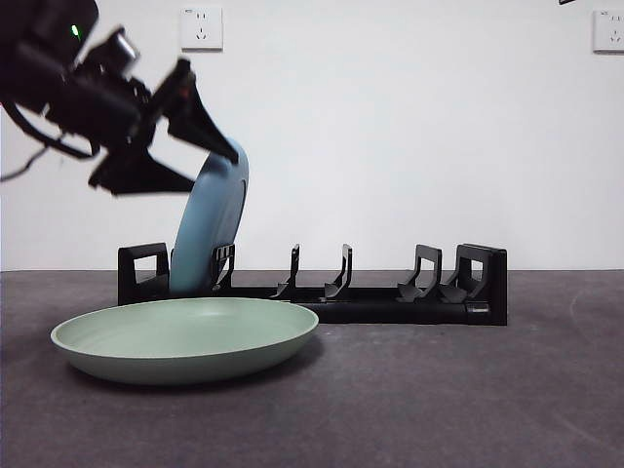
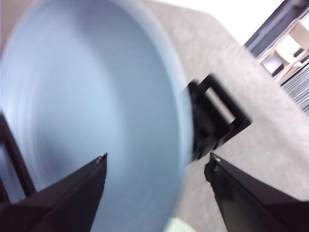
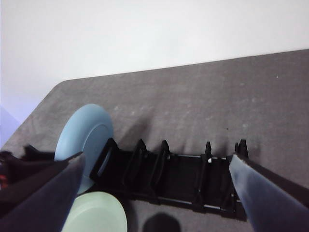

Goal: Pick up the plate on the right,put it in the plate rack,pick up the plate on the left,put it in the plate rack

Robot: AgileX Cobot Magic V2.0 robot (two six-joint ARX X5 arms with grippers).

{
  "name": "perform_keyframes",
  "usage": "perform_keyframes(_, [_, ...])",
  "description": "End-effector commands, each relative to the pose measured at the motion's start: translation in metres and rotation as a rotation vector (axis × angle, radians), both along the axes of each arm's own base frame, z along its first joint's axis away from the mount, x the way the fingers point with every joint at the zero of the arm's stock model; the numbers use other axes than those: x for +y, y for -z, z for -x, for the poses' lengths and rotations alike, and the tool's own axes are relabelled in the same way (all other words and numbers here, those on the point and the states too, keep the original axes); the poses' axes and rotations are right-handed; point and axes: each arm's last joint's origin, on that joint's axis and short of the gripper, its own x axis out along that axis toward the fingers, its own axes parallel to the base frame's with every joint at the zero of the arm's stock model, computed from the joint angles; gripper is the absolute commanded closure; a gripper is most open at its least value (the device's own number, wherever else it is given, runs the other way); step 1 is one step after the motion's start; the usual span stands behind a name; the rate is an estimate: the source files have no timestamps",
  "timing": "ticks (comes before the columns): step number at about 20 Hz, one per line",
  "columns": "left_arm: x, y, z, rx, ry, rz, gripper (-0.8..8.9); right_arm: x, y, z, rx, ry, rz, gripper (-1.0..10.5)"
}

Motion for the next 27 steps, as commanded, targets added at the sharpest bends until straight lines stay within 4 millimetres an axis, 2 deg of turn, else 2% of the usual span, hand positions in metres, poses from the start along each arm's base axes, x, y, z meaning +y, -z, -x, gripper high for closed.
perform_keyframes(1, [0.002,-0.028,0.016,-0.141,0.029,-0.022,4.61,0.001,0.002,0.000,0.019,-0.010,0.007,4.5])
perform_keyframes(3, [0.004,-0.050,0.030,-0.233,0.044,-0.037,4.61,0.003,0.006,-0.001,0.050,-0.032,0.009,4.9])
perform_keyframes(7, [0.006,-0.092,0.070,-0.432,0.082,-0.115,4.64,0.010,0.019,-0.006,0.170,-0.164,-0.017,5.4])
perform_keyframes(10, [0.007,-0.117,0.109,-0.584,0.029,-0.268,4.67,0.019,0.037,-0.016,0.292,-0.235,-0.016,5.4])
perform_keyframes(13, [0.006,-0.131,0.144,-0.707,-0.020,-0.448,4.67,0.036,0.058,-0.028,0.395,-0.288,0.025,5.4])
perform_keyframes(17, [0.002,-0.136,0.178,-0.765,-0.029,-0.614,4.67,0.062,0.087,-0.045,0.497,-0.351,0.061,5.4])
perform_keyframes(20, [-0.003,-0.131,0.202,-0.749,-0.012,-0.768,4.67,0.097,0.124,-0.061,0.583,-0.422,0.104,5.5])
perform_keyframes(24, [-0.015,-0.128,0.218,-0.751,-0.005,-0.856,4.67,0.127,0.177,-0.077,0.697,-0.455,0.142,6.1])
perform_keyframes(27, [-0.023,-0.128,0.227,-0.775,0.005,-0.874,4.67,0.138,0.206,-0.086,0.750,-0.447,0.141,6.1])
